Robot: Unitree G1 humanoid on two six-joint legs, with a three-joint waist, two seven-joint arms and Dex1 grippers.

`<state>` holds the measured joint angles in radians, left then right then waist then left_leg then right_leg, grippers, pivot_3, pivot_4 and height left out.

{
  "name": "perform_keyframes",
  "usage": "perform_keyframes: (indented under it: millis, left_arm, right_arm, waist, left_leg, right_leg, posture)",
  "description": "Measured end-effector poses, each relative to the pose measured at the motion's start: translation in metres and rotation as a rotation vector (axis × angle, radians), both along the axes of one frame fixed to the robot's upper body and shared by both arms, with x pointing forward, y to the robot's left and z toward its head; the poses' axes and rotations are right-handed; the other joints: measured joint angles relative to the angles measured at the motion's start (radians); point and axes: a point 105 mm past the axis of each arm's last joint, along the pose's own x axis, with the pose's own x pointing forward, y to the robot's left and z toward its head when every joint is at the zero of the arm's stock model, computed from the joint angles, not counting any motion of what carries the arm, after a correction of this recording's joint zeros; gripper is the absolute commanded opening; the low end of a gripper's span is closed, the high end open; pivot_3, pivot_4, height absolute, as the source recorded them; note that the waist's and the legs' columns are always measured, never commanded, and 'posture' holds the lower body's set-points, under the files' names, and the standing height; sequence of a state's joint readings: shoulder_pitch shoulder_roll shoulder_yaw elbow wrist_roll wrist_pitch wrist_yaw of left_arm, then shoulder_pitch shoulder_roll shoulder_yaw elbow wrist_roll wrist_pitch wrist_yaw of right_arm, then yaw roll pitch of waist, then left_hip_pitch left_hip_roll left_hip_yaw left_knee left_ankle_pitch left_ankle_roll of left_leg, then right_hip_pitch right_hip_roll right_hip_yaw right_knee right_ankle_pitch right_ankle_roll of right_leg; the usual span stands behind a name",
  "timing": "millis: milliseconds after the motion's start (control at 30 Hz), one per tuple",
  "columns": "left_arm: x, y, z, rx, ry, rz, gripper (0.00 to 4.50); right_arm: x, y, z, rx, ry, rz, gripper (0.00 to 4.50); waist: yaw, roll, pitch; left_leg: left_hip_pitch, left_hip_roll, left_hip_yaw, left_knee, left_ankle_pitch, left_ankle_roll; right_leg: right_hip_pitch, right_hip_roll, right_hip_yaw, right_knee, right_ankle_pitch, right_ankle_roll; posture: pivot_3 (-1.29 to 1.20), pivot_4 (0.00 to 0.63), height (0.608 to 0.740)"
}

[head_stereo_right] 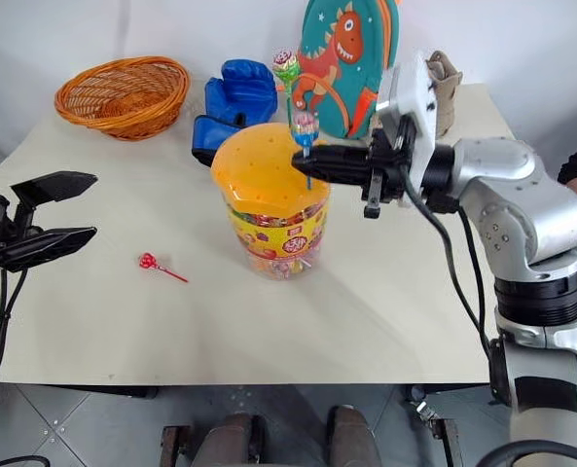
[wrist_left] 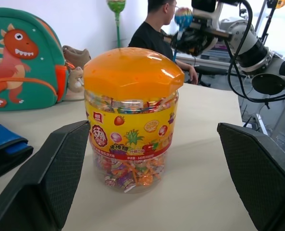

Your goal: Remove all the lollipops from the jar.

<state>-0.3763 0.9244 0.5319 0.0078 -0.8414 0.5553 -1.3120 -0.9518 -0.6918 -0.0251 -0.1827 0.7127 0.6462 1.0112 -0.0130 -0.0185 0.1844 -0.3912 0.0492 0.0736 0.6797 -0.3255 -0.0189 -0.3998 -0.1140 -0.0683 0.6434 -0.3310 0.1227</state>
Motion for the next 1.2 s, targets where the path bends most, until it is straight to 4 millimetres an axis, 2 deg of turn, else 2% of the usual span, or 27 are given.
perform_keyframes:
  millis: [167, 267, 333, 400, 533, 633, 733, 833, 967, 1067, 1200]
  left_arm:
    - [-0.001, -0.004, -0.002, 0.000, -0.001, -0.018, 4.50]
    - [-0.004, -0.021, -0.003, 0.018, -0.008, -0.085, 4.50]
    - [-0.007, -0.032, -0.005, 0.028, -0.007, -0.132, 4.50]
    - [-0.010, -0.045, -0.009, 0.048, 0.003, -0.190, 4.50]
    - [-0.015, -0.063, -0.016, 0.073, 0.014, -0.266, 4.50]
    - [-0.020, -0.073, -0.027, 0.093, 0.042, -0.310, 4.50]
    - [-0.023, -0.072, -0.038, 0.110, 0.073, -0.317, 4.50]
    - [-0.025, -0.069, -0.048, 0.134, 0.099, -0.310, 4.50]
    - [-0.023, -0.063, -0.061, 0.156, 0.134, -0.278, 4.50]
    - [-0.024, -0.060, -0.072, 0.185, 0.167, -0.263, 4.50]
    - [-0.024, -0.060, -0.071, 0.180, 0.160, -0.239, 4.50]
  right_arm:
    - [-0.003, -0.002, 0.019, 0.040, -0.024, -0.002, 0.02]
    - [-0.001, -0.011, 0.031, 0.071, -0.033, -0.034, 0.02]
    - [0.000, -0.023, 0.035, 0.056, -0.030, -0.085, 0.02]
    - [0.001, -0.045, 0.030, 0.017, 0.001, -0.170, 0.02]
    - [0.007, -0.084, -0.010, -0.073, 0.164, -0.316, 0.02]
    - [0.005, -0.117, -0.056, -0.124, 0.327, -0.439, 0.02]
    - [0.001, -0.137, -0.098, -0.180, 0.456, -0.532, 0.02]
    - [0.003, -0.141, -0.122, -0.212, 0.494, -0.582, 0.02]
    - [0.013, -0.128, -0.154, -0.247, 0.536, -0.579, 0.02]
    - [0.025, -0.130, -0.161, -0.262, 0.536, -0.623, 0.71]
    - [0.032, -0.132, -0.167, -0.298, 0.534, -0.644, 2.04]
  waist:
    - [-0.005, 0.000, 0.000]
    - [-0.004, 0.000, 0.000]
    - [0.000, 0.000, 0.000]
    - [0.009, 0.000, 0.000]
    - [0.013, 0.000, 0.000]
    - [0.011, 0.000, 0.000]
    - [0.006, 0.000, 0.000]
    - [0.002, 0.001, 0.001]
    - [0.003, 0.002, 0.001]
    - [0.005, 0.002, 0.001]
    - [0.014, 0.002, 0.001]
  left_leg:
    - [0.000, 0.000, 0.001, 0.000, 0.000, 0.000]
    - [0.000, -0.001, 0.001, 0.000, 0.000, 0.000]
    - [0.000, -0.001, 0.001, 0.000, -0.001, 0.001]
    - [-0.001, -0.001, 0.001, 0.000, -0.001, 0.002]
    - [0.000, -0.001, 0.003, 0.000, -0.003, 0.004]
    - [0.000, -0.001, 0.004, 0.000, -0.003, 0.004]
    - [0.002, 0.000, 0.007, 0.000, -0.003, 0.004]
    - [0.004, 0.000, 0.008, 0.000, -0.003, 0.004]
    - [0.004, 0.000, 0.008, 0.001, -0.003, 0.004]
    - [0.003, 0.000, 0.008, 0.001, -0.003, 0.004]
    - [0.002, 0.000, 0.007, 0.001, -0.003, 0.004]
  right_leg:
    - [0.000, -0.001, 0.001, 0.000, 0.000, 0.000]
    - [0.000, -0.001, 0.001, 0.000, 0.000, 0.000]
    - [0.000, -0.001, 0.001, 0.000, 0.000, 0.000]
    - [0.000, -0.001, 0.001, -0.001, 0.000, 0.000]
    - [0.001, -0.002, 0.002, -0.002, 0.000, 0.000]
    - [0.001, -0.001, 0.003, -0.004, 0.001, 0.001]
    - [0.001, 0.000, 0.005, -0.003, 0.001, 0.001]
    - [0.001, 0.000, 0.006, -0.003, 0.000, 0.001]
    - [0.001, 0.000, 0.007, -0.005, 0.001, 0.001]
    - [0.000, 0.000, 0.007, -0.004, 0.001, 0.001]
    - [0.000, -0.001, 0.007, -0.004, 0.001, 0.002]
  posture:
    - [0.00, 0.150, 0.740]
    - [0.00, 0.150, 0.740]
    - [0.00, 0.150, 0.740]
    - [0.00, 0.150, 0.740]
    - [0.00, 0.150, 0.740]
    - [0.00, 0.150, 0.740]
    - [0.00, 0.150, 0.740]
    - [0.00, 0.150, 0.740]
    - [0.00, 0.150, 0.740]
    - [0.00, 0.150, 0.740]
    - [0.00, 0.150, 0.740]
